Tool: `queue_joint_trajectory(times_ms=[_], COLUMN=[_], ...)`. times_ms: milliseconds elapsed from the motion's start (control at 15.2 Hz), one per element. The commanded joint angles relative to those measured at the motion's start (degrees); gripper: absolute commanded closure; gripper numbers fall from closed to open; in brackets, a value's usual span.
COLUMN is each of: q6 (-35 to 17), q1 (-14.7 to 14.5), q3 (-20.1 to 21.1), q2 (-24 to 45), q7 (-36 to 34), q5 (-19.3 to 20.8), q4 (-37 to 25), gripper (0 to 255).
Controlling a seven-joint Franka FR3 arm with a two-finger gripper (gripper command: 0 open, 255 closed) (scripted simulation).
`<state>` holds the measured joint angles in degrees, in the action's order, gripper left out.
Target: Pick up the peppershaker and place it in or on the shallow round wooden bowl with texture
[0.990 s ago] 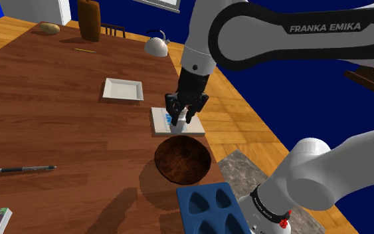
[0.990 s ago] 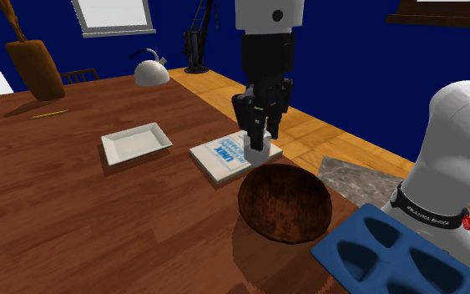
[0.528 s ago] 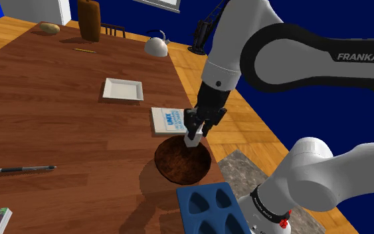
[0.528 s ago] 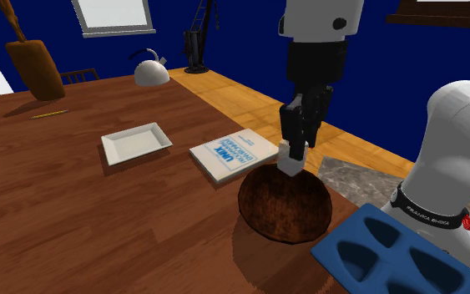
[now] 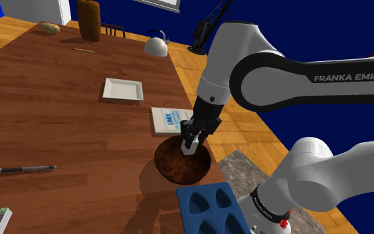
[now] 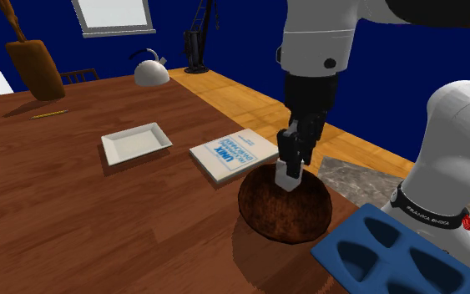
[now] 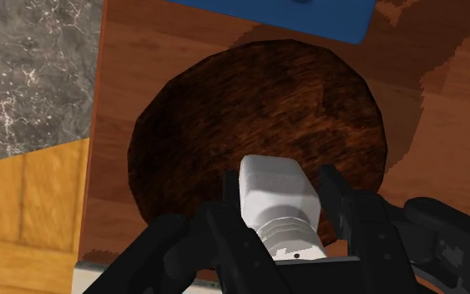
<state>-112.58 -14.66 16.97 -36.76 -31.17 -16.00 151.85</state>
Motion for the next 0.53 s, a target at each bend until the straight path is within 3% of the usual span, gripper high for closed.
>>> queue_joint_trajectory(times_ms=[0, 264, 462], q6=[-1.9, -5.9, -5.9], q1=[-0.1, -0.2, -0.3], q3=[0.3, 1.0, 1.0], q2=[0.6, 2.2, 2.2], q7=[0.1, 0.4, 0.4], q5=[-0.3, -1.0, -1.0], q4=[1.3, 3.7, 3.7], gripper=[255, 255, 255])
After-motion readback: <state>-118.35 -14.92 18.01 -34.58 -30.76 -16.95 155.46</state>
